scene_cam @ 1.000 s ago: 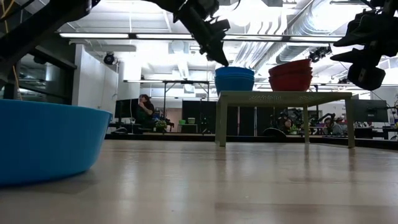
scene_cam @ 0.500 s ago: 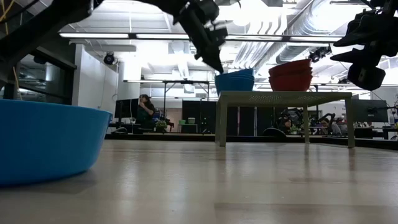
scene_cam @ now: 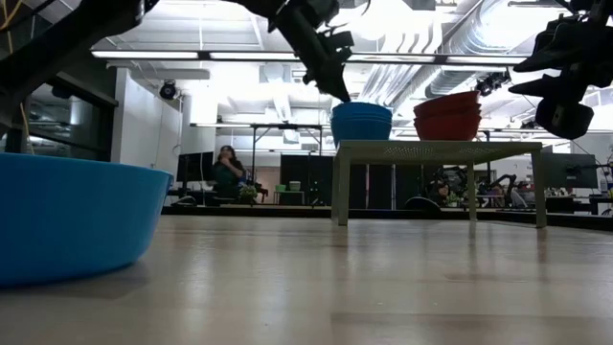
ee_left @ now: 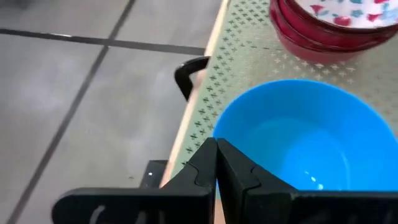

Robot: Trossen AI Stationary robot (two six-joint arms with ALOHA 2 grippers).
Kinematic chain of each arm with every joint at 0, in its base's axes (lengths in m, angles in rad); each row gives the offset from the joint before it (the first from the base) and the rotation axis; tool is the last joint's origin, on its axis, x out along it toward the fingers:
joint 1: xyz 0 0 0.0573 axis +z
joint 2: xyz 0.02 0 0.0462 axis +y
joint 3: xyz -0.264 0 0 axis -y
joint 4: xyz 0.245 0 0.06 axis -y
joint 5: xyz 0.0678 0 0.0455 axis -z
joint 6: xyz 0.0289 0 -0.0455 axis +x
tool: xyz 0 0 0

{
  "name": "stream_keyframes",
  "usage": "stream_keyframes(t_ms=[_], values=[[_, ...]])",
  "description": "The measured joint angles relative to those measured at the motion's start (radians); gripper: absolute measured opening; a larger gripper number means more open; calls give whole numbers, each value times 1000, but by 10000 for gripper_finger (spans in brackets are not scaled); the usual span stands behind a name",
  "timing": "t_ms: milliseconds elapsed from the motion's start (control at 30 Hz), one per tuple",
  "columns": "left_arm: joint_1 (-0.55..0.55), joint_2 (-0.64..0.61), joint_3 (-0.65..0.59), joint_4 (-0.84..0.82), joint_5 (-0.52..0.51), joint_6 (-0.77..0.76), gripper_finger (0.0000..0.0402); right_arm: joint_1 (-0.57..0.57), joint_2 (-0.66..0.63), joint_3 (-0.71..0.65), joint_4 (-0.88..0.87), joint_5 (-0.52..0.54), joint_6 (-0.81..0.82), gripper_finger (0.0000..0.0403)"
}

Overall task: Pick & Place Mini bowls
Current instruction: Stack the blue bowl on the blue bowls on the shelf

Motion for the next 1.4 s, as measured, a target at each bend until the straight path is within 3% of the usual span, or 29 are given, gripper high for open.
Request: stream_keyframes(t_ms=[167,367,633,800,1400], values=[[-4,-47,-3,-72,33,-4,0,0,0,0,0,0,0,105],[-18,-123,-1,-313,35,39,0,0,0,0,0,1,0,105],[-112,-202,-1,-616,-52,49,0,0,0,0,0,1,0,105],[-189,-205,-2,-693,-116,14,0,0,0,0,0,1,0,105],[-431,-217,-2,-700,-136,-233,0,0,0,0,0,1,0,105]])
